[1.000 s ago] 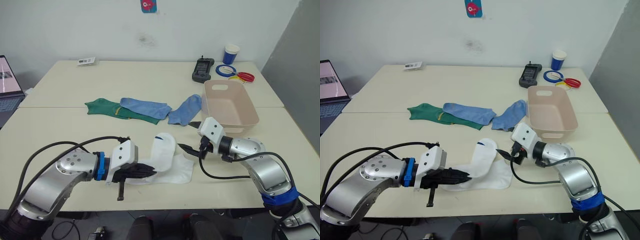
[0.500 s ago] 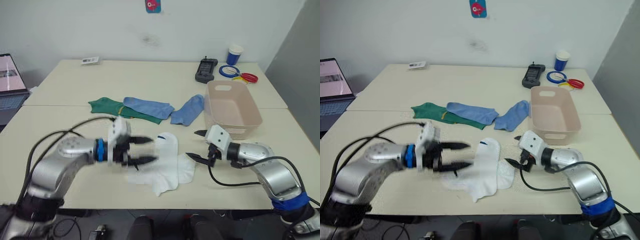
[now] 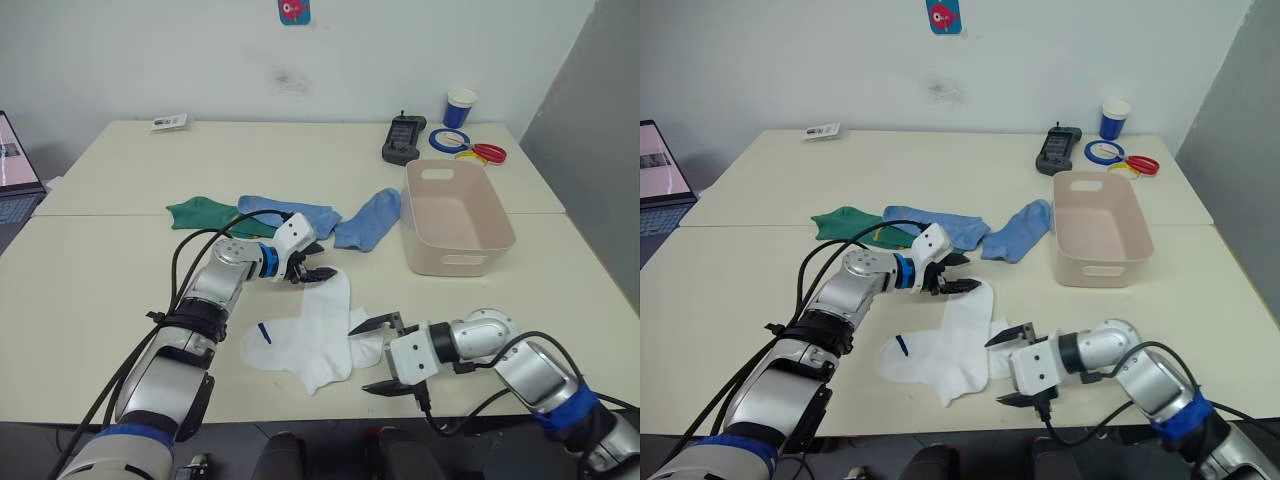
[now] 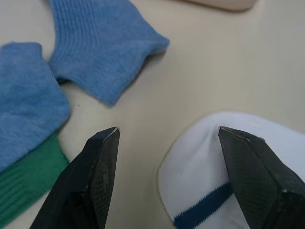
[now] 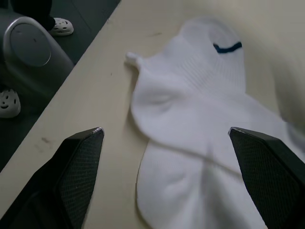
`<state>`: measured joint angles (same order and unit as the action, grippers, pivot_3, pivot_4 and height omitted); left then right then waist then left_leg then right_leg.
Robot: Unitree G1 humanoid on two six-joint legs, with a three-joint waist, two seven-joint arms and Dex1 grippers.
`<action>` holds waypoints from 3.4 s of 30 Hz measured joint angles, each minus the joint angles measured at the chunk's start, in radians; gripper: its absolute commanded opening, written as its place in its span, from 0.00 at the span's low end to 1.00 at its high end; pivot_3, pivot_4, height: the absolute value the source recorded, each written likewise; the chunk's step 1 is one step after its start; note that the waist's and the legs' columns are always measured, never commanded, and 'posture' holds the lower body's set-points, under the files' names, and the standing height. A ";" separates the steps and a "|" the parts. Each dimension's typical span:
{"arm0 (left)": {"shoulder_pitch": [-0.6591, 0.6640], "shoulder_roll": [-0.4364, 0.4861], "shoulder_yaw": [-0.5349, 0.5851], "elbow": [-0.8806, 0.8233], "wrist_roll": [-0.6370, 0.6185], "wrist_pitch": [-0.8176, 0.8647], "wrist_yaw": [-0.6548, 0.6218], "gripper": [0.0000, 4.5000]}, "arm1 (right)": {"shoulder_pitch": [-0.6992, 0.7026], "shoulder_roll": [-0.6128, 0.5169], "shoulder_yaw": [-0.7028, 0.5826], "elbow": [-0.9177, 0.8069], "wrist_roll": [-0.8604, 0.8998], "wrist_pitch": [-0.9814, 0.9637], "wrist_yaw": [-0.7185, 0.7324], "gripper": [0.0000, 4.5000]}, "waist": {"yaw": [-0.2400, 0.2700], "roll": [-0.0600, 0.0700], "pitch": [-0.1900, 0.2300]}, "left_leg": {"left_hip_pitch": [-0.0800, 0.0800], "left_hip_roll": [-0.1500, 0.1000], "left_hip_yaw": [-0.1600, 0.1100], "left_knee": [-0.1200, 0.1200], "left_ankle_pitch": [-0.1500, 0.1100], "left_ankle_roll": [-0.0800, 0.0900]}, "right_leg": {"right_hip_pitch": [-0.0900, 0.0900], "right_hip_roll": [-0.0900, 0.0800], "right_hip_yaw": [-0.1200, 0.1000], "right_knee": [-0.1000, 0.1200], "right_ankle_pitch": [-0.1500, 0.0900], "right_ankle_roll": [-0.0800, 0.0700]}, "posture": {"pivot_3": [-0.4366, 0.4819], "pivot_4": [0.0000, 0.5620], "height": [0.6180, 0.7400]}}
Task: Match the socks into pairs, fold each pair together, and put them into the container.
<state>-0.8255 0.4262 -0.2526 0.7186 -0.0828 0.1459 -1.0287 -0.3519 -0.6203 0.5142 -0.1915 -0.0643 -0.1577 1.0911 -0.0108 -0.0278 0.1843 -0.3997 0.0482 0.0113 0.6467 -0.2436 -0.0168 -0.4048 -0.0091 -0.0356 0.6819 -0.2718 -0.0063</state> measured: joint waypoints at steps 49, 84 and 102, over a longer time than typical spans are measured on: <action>0.498 0.223 0.298 -0.807 -0.187 0.469 0.096 0.00 | -0.165 -0.023 -0.110 0.252 0.188 -0.165 0.225 0.01 | 0.005 0.000 0.000 | 0.000 0.000 -0.002 0.000 0.002 -0.003 | 0.001 -0.008 0.001 0.000 0.001 -0.002 | 0.48 0.27 1.00; 0.336 0.269 0.205 -0.477 -0.198 0.280 -0.037 0.85 | 0.149 0.019 -0.609 -0.359 1.106 1.439 -0.590 0.91 | 0.008 0.000 -0.001 | -0.001 -0.001 -0.001 -0.001 0.002 -0.004 | 0.001 -0.010 0.000 0.000 0.003 -0.006 | 0.48 0.27 1.00; 0.339 0.228 0.138 -0.445 -0.140 0.238 -0.051 0.43 | 0.053 0.196 -0.590 -0.265 1.215 1.590 -0.870 0.62 | 0.006 0.000 -0.001 | -0.002 -0.001 -0.001 -0.001 0.002 -0.003 | 0.000 -0.005 0.001 0.000 0.000 -0.001 | 0.48 0.27 1.00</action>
<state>-0.4864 0.6537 -0.1144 0.2732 -0.2224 0.3841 -1.0800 -0.2985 -0.4248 -0.0762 -0.4565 1.1504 1.4328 0.2214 -0.0050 -0.0277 0.1837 -0.4014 0.0474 0.0106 0.6454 -0.2418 -0.0201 -0.4044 -0.0139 -0.0349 0.6815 -0.2713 -0.0073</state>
